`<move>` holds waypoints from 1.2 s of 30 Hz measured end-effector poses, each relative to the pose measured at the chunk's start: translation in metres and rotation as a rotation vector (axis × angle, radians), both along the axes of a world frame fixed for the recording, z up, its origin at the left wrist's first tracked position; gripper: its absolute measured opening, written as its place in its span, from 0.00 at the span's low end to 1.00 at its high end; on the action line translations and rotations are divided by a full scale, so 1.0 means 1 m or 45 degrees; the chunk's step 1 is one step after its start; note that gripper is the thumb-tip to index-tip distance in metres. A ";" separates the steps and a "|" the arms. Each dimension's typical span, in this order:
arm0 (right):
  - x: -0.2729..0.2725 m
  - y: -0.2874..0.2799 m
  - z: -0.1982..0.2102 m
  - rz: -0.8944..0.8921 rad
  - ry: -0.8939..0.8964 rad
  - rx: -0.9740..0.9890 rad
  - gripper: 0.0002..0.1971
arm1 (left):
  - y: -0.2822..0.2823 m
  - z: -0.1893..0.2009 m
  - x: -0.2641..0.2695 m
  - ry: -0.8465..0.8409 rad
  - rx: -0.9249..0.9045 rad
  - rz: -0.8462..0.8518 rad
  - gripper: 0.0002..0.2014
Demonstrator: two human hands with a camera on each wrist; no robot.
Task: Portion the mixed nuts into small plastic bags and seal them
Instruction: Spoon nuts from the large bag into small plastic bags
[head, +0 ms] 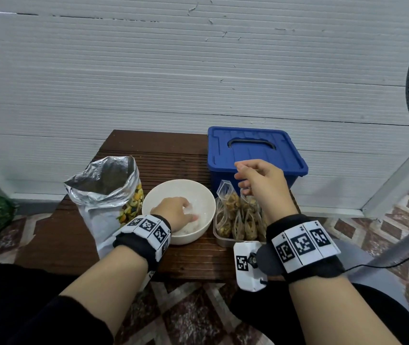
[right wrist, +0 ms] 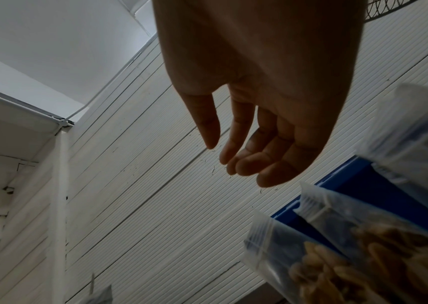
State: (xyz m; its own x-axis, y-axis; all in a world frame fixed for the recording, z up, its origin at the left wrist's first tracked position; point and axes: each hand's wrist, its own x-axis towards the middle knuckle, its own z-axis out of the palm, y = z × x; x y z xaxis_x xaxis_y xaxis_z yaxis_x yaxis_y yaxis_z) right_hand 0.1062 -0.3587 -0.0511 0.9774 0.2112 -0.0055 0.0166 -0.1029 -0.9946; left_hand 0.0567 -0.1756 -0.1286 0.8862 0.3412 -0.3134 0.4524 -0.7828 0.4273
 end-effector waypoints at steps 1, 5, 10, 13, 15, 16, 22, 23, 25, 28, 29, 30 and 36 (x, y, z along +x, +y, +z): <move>0.000 0.000 -0.001 0.002 -0.011 -0.008 0.03 | 0.000 0.003 -0.001 -0.041 -0.038 0.016 0.24; -0.001 0.001 -0.004 0.008 -0.085 -0.120 0.03 | -0.001 0.018 -0.004 -0.328 -0.368 0.154 0.13; -0.004 0.005 -0.002 0.076 -0.143 -0.230 0.05 | -0.015 0.047 -0.010 -0.597 -0.814 0.147 0.13; -0.007 0.008 -0.001 0.143 -0.120 -0.221 0.09 | -0.022 0.056 -0.013 -0.642 -0.985 0.105 0.15; -0.011 0.008 0.001 0.179 -0.130 -0.214 0.07 | -0.026 0.060 -0.014 -0.641 -1.048 0.072 0.18; -0.012 0.008 0.001 0.184 -0.137 -0.203 0.04 | -0.028 0.062 -0.015 -0.641 -1.063 0.060 0.20; -0.011 0.002 0.003 0.155 -0.118 -0.245 0.04 | -0.027 0.062 -0.015 -0.752 -1.119 0.199 0.19; -0.011 0.001 0.003 0.153 -0.110 -0.261 0.04 | -0.025 0.061 -0.015 -0.785 -1.149 0.241 0.18; -0.011 -0.001 0.005 0.153 -0.099 -0.293 0.03 | -0.020 0.059 -0.015 -0.869 -1.162 0.292 0.17; -0.012 -0.001 0.007 0.165 -0.072 -0.287 0.03 | -0.016 0.058 -0.015 -0.969 -1.090 0.326 0.14; -0.012 -0.001 0.008 0.164 -0.074 -0.286 0.03 | -0.015 0.058 -0.014 -0.984 -1.076 0.329 0.14; -0.012 0.000 0.008 0.156 -0.075 -0.281 0.03 | -0.016 0.058 -0.014 -0.991 -1.074 0.332 0.13; -0.015 -0.003 0.011 0.294 0.025 -0.208 0.13 | -0.014 0.058 -0.013 -0.979 -1.172 0.425 0.16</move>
State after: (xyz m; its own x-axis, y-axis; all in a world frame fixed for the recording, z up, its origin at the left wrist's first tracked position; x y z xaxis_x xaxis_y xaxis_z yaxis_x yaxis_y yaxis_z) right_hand 0.0907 -0.3614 -0.0399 0.9028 0.4231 -0.0764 0.0390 -0.2577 -0.9654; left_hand 0.0434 -0.1899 -0.0704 0.8580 0.5137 0.0061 -0.0388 0.0530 0.9978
